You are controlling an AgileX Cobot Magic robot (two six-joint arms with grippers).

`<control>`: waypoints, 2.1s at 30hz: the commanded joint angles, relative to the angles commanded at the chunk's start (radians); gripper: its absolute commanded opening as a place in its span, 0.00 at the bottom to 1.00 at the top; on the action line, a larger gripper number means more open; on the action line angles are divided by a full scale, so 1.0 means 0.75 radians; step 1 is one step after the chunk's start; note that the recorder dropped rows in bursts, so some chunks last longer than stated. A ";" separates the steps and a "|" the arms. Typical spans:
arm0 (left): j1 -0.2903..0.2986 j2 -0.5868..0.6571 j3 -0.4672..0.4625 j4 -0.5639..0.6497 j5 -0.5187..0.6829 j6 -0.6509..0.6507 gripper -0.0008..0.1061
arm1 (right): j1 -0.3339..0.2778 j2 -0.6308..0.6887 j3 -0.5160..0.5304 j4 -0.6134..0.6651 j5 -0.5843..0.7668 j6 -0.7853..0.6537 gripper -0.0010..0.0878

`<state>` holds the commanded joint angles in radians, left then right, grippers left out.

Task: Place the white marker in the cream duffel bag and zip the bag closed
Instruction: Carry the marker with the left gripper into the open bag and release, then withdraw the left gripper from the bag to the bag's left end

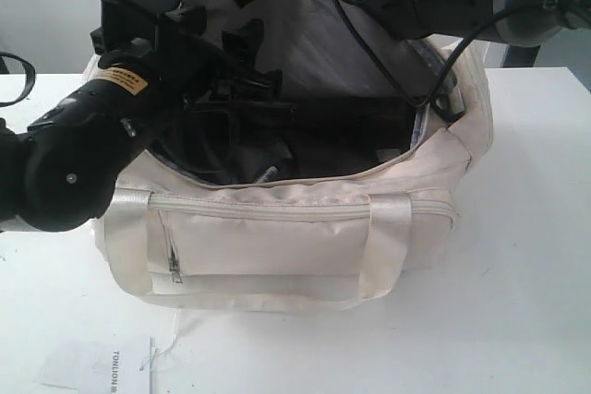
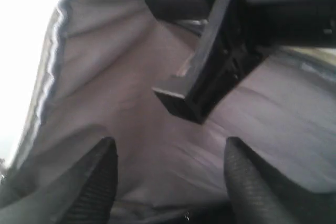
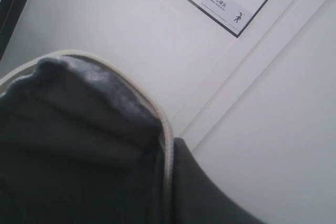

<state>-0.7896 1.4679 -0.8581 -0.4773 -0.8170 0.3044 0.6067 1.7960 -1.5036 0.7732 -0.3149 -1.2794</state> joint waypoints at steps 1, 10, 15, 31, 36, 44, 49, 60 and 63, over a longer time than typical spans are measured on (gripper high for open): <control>0.000 -0.022 0.000 -0.014 0.051 0.025 0.42 | 0.000 0.000 0.000 0.000 0.000 0.000 0.01; 0.000 -0.207 0.000 -0.045 0.494 0.203 0.01 | 0.000 0.000 0.000 0.000 0.000 0.000 0.01; 0.000 -0.285 0.000 -0.045 0.676 0.239 0.01 | 0.000 0.000 0.000 0.000 0.000 0.000 0.01; 0.000 -0.438 -0.003 -0.037 1.567 0.312 0.01 | 0.000 0.000 0.000 0.000 0.000 0.000 0.01; 0.016 -0.437 -0.005 0.091 1.805 0.270 0.01 | 0.000 0.000 0.000 0.000 0.000 0.000 0.01; 0.235 -0.460 -0.008 0.200 1.940 0.171 0.01 | 0.000 0.000 0.000 0.000 0.000 0.000 0.01; 0.382 -0.501 -0.039 0.200 1.945 0.156 0.01 | 0.000 0.000 0.000 0.000 0.000 0.000 0.01; 0.720 -0.512 -0.117 0.196 1.784 0.006 0.01 | 0.000 0.000 0.000 0.000 0.000 0.000 0.01; 0.786 -0.504 -0.121 0.193 1.701 -0.033 0.01 | 0.000 0.000 0.000 0.000 0.000 0.000 0.01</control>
<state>-0.1998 1.0899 -0.9488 -0.3325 0.4590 0.2797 0.6067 1.7960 -1.5036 0.7732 -0.3149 -1.2794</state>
